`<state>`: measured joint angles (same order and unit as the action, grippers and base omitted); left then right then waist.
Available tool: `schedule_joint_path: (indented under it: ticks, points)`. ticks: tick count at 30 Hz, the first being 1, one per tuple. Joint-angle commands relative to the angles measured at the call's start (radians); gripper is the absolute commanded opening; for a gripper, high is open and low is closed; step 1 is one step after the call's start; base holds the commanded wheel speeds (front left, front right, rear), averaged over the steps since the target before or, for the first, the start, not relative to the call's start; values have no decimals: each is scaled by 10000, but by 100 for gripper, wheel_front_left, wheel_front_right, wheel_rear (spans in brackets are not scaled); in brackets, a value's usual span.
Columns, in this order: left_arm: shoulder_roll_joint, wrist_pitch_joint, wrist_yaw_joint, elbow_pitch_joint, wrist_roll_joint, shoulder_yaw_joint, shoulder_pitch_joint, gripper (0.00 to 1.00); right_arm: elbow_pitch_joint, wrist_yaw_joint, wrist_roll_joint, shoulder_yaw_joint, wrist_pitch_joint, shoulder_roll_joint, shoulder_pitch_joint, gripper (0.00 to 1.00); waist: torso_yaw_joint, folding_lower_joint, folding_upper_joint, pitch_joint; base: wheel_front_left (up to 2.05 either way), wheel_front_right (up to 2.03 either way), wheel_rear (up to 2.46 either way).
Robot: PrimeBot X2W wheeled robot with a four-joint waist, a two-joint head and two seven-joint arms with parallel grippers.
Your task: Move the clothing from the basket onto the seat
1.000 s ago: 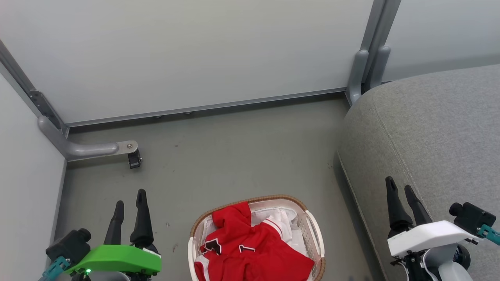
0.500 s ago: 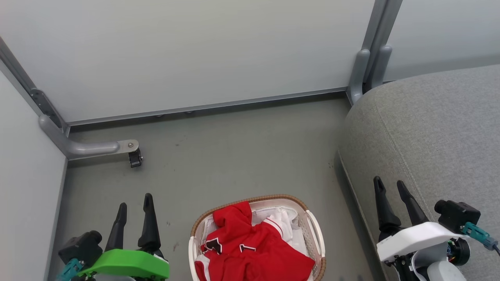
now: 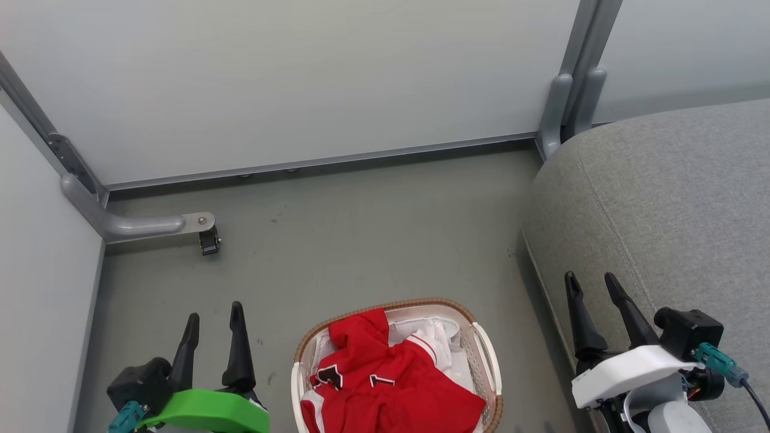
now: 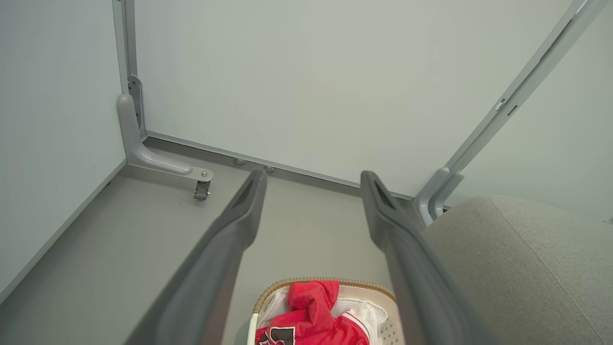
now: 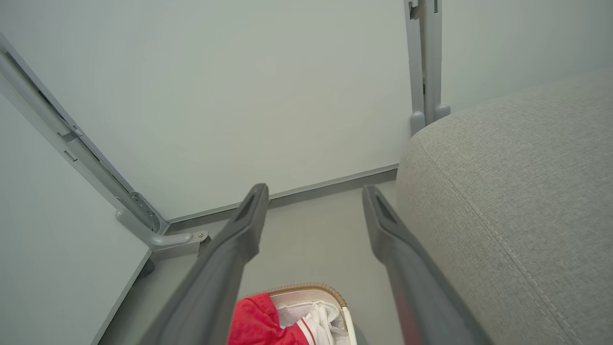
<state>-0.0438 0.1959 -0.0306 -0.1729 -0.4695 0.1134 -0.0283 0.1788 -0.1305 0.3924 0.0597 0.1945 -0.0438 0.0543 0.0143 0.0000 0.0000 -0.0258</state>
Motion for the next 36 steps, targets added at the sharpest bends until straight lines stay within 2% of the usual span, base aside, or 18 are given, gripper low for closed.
schedule_joint_path:
  ticks: [1, 28, 36]
  points:
    - [-76, 102, 38, 14, 284, 38, -67, 100, -108, -3, -247, 27, 117, -58, 101, 100, 0, 0, 0, -4, 0, 0, 0]
    - [-91, 626, 157, -225, 2031, 411, -351, 100, -209, -2, -2287, 411, 629, -87, -135, 100, 3, 0, 0, 105, 0, 0, 0]
    - [-95, 702, 165, -287, 2251, 500, -422, 100, -227, -2, -2625, 487, 721, -93, -169, 100, 5, 0, 0, 112, 0, 0, 0]
